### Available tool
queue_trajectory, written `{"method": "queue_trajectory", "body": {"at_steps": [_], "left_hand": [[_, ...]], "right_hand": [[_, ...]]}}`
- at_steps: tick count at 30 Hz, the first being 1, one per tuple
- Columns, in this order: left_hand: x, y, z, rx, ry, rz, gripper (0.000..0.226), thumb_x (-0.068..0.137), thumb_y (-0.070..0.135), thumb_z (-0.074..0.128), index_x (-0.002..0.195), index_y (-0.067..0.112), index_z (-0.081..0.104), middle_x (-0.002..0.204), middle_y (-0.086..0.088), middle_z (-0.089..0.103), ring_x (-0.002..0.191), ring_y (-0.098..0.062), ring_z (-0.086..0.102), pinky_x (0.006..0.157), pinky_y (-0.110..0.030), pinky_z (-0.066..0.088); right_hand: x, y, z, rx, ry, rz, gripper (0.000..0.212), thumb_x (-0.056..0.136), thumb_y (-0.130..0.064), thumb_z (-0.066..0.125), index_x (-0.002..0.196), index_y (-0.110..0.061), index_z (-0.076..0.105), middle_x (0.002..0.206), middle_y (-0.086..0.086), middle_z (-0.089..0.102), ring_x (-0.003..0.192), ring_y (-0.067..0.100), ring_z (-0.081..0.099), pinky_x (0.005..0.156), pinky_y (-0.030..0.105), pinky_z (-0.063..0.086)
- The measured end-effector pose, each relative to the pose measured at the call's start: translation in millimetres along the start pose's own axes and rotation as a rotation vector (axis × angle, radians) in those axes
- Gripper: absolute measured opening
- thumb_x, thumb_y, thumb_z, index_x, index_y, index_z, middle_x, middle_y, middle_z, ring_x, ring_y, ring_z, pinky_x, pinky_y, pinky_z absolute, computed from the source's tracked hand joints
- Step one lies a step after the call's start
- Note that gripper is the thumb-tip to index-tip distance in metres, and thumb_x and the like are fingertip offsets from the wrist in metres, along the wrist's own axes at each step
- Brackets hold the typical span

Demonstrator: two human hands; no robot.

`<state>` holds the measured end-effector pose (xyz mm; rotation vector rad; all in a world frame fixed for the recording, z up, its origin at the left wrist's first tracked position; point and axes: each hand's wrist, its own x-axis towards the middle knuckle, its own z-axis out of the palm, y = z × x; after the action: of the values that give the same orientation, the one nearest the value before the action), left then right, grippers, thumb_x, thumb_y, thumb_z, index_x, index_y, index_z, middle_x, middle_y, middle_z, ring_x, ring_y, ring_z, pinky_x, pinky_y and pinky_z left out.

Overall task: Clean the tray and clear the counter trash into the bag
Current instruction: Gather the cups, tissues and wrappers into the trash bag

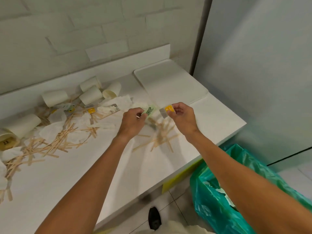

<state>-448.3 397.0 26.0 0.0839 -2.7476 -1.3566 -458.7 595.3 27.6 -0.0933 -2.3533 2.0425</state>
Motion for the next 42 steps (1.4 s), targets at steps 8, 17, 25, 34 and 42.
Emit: {"method": "queue_trajectory", "body": {"at_steps": [8, 17, 25, 34, 42], "left_hand": [[-29, 97, 137, -0.011, -0.326, 0.180, 0.010, 0.093, 0.020, 0.061, 0.087, 0.018, 0.069, 0.086, 0.003, 0.069, 0.070, -0.009, 0.063, 0.057, -0.015, 0.044], [-109, 147, 303, 0.085, -0.575, 0.336, 0.009, 0.092, 0.020, 0.064, 0.095, 0.015, 0.071, 0.103, -0.001, 0.074, 0.073, -0.008, 0.063, 0.065, -0.027, 0.054], [-155, 124, 368, 0.200, -0.693, 0.151, 0.030, 0.092, 0.025, 0.064, 0.118, 0.011, 0.062, 0.100, 0.000, 0.065, 0.090, -0.016, 0.063, 0.083, -0.030, 0.051], [-155, 101, 319, 0.181, -0.572, 0.090, 0.022, 0.092, 0.023, 0.065, 0.113, 0.015, 0.066, 0.105, 0.001, 0.067, 0.093, -0.013, 0.063, 0.083, -0.028, 0.051], [-148, 93, 227, 0.074, -0.350, 0.157, 0.028, 0.093, 0.021, 0.063, 0.121, 0.021, 0.061, 0.113, 0.003, 0.060, 0.095, -0.008, 0.059, 0.084, -0.029, 0.053]], "right_hand": [[-51, 48, -178, 0.027, 0.373, 0.143, 0.007, 0.091, -0.014, 0.066, 0.086, -0.018, 0.065, 0.080, 0.000, 0.068, 0.073, 0.011, 0.062, 0.071, 0.024, 0.052], [-172, 116, -343, -0.141, 0.533, 0.314, 0.005, 0.091, -0.007, 0.062, 0.093, -0.010, 0.066, 0.083, 0.009, 0.067, 0.074, 0.016, 0.059, 0.069, 0.027, 0.052], [-227, 175, -404, -0.324, 0.581, 0.549, 0.019, 0.085, -0.009, 0.067, 0.103, -0.015, 0.063, 0.082, -0.006, 0.060, 0.082, 0.016, 0.058, 0.077, 0.031, 0.049], [-192, 161, -371, -0.392, 0.173, 0.394, 0.013, 0.087, -0.008, 0.067, 0.099, -0.015, 0.064, 0.087, -0.003, 0.062, 0.078, 0.010, 0.059, 0.068, 0.019, 0.044], [-133, 109, -277, -0.400, -0.103, 0.094, 0.021, 0.089, -0.012, 0.068, 0.107, -0.021, 0.063, 0.101, -0.008, 0.062, 0.086, 0.009, 0.063, 0.075, 0.021, 0.051]]}}
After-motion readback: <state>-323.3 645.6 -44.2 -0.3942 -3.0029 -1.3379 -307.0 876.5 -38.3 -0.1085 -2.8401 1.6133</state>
